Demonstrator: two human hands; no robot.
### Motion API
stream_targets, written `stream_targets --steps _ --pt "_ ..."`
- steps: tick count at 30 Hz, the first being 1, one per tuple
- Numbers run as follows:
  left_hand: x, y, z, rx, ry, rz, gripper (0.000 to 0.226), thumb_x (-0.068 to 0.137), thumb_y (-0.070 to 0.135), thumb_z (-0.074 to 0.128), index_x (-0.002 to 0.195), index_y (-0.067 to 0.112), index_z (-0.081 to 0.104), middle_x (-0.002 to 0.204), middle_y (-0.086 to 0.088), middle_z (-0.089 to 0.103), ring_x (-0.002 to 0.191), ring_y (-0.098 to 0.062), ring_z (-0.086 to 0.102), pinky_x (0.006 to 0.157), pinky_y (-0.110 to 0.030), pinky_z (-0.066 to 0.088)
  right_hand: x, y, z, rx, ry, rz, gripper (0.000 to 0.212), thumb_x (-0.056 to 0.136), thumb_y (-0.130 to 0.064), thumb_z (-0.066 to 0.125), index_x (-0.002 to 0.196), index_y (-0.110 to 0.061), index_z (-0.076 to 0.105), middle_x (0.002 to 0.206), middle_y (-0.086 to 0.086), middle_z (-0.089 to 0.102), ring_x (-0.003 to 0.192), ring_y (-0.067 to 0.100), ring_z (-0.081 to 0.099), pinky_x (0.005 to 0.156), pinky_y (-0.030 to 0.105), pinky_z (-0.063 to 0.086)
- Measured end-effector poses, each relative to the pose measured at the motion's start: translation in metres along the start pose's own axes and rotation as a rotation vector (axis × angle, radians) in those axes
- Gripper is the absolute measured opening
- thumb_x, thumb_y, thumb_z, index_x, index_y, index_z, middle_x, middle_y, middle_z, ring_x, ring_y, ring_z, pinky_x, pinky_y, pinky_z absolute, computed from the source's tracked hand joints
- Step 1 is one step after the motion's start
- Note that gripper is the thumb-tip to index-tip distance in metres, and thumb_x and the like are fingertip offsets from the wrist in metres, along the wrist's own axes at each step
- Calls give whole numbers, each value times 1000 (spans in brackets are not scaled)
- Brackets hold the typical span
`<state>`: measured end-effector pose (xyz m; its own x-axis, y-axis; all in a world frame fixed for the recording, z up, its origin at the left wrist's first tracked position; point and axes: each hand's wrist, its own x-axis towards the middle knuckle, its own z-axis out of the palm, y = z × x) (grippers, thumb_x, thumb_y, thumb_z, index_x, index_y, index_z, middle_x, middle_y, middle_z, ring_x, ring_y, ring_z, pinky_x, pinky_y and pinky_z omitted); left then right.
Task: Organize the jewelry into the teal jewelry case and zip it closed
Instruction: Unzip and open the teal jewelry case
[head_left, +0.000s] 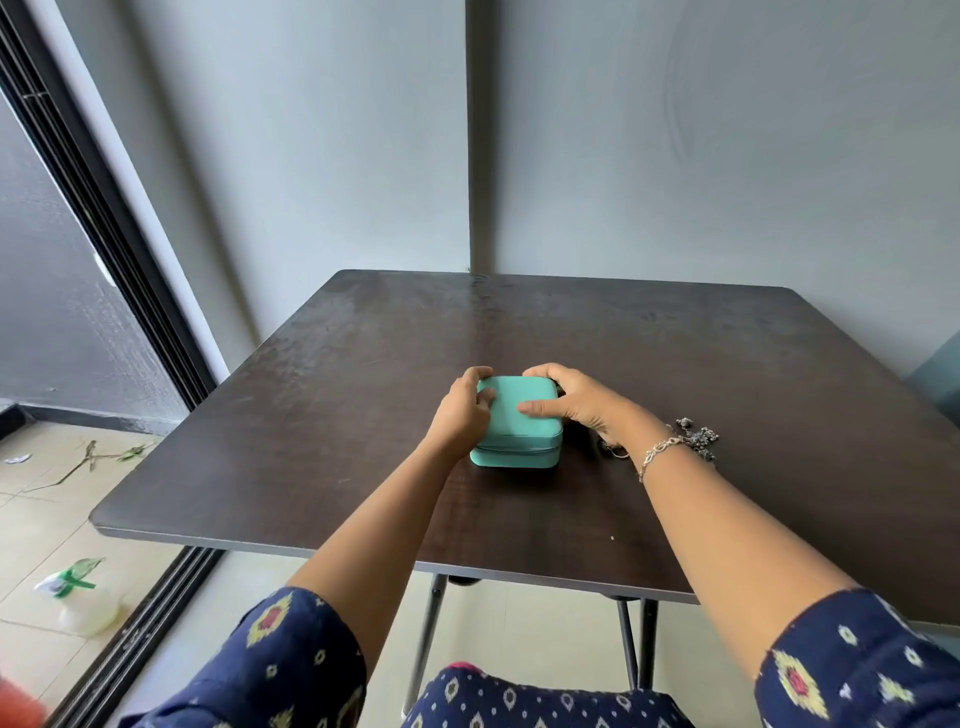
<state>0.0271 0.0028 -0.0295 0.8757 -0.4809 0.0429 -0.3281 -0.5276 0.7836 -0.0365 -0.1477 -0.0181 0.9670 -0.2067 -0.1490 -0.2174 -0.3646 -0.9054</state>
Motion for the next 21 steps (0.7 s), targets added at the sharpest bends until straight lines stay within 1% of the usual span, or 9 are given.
stream_targets --steps 2,4,6,7,9,11,14,17,21 --pt "-2 1 1 32 17 8 37 98 15 35 135 14 40 136 -14 45 119 -30 46 91 -30 35 3 -2 -2 16 50 -15 26 91 -25 54 113 -12 59 110 4 59 100 13 52 87 24 41" --pt "-3 1 2 80 33 25 39 98 15 34 136 13 39 137 -14 42 120 -31 45 95 -32 35 5 -3 -4 58 124 -21 28 98 -14 38 109 -3 62 105 6 60 98 14 51 81 19 40" --pt "-5 1 4 152 70 75 40 97 14 35 137 13 39 140 -12 38 122 -29 44 95 -34 38 6 -4 -3 62 164 -14 32 93 4 32 107 4 62 98 9 60 85 15 54 63 8 44" --pt "-6 0 5 196 101 115 40 96 12 36 136 15 42 140 -8 37 122 -27 43 93 -35 40 6 -5 -2 54 175 -11 36 90 9 30 106 5 62 95 10 60 77 14 54 57 8 44" --pt "-7 1 5 309 167 234 39 92 6 39 127 18 51 137 -1 41 122 -24 40 88 -36 41 8 -5 1 39 192 -9 40 87 13 28 102 4 64 94 14 61 72 15 54 58 14 45" --pt "-6 1 4 454 199 370 39 86 4 38 114 18 60 128 1 51 117 -24 41 91 -32 35 9 -4 3 -3 186 -21 45 82 19 27 102 3 63 96 14 61 81 18 55 62 15 44" --pt "-6 5 0 567 160 419 50 78 17 27 110 17 65 113 -3 61 106 -27 48 96 -28 24 11 -4 2 -187 132 -66 52 74 23 29 101 -2 64 100 13 64 90 17 54 69 21 44" --pt "-7 13 -2 699 98 412 38 85 13 34 109 14 63 106 -7 61 98 -28 52 84 -30 32 14 -5 -1 -384 159 -73 41 77 13 40 95 -13 67 100 9 67 88 18 55 72 25 40" --pt "-8 26 -11 840 16 432 25 83 3 44 99 9 62 102 -7 60 91 -31 56 67 -35 37 15 -6 -2 -486 246 -40 43 74 13 39 94 -9 70 96 15 69 86 25 58 67 25 39"
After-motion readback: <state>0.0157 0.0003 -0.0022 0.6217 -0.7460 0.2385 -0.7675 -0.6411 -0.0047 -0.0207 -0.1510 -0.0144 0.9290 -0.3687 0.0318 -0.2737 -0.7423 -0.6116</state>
